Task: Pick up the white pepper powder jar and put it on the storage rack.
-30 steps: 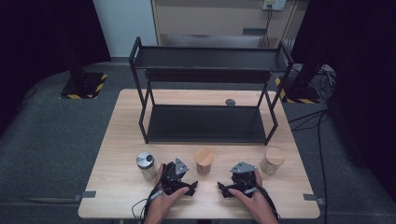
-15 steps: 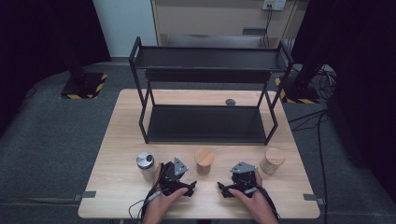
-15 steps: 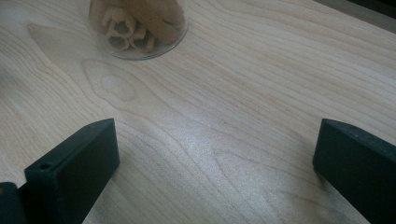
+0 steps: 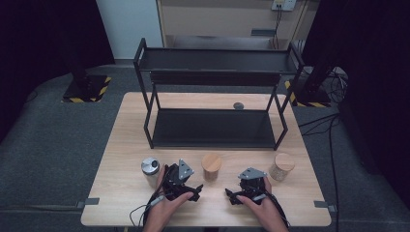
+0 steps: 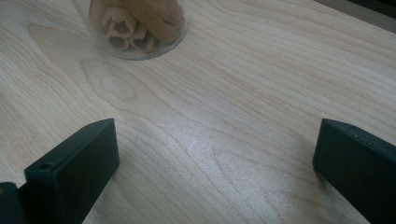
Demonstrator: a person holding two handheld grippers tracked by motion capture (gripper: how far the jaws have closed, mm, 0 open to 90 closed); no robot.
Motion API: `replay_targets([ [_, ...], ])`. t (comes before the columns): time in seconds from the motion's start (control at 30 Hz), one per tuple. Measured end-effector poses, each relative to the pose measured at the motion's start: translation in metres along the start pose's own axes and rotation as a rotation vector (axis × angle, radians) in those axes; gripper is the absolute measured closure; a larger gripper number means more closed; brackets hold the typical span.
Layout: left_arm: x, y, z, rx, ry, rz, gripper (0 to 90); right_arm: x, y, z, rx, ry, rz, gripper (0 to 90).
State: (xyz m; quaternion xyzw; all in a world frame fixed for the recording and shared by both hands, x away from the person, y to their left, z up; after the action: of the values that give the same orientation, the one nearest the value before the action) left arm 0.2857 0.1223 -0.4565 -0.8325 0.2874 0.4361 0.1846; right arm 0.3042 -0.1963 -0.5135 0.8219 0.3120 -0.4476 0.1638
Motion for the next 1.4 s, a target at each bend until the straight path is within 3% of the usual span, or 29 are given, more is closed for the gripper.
replay_targets([
  [0.6,-0.028,-0.013,-0.012,0.002,0.021,-0.018,1.5,0.000,0.000,0.000,0.001,0.001,0.000,0.4],
  [0.73,-0.034,-0.020,-0.011,-0.020,0.045,-0.011,1.5,0.000,0.000,0.000,0.000,0.001,0.001,0.4],
  [1.4,-0.061,-0.053,-0.003,-0.073,0.080,-0.057,1.5,0.000,0.000,0.000,0.000,0.001,0.001,0.4],
])
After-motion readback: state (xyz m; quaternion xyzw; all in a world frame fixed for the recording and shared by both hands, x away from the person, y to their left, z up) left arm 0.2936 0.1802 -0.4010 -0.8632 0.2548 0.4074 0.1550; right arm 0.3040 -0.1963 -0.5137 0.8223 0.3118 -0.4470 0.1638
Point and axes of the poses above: each handheld gripper's, and its own axes: x roughly forward along the jaws, z roughly out of its underside, y roughly to its right, the point moved 9 cm from there along x, roughly forward along the jaws, and after that the axes turned 13 degrees about -y, right-handed, at the moved point
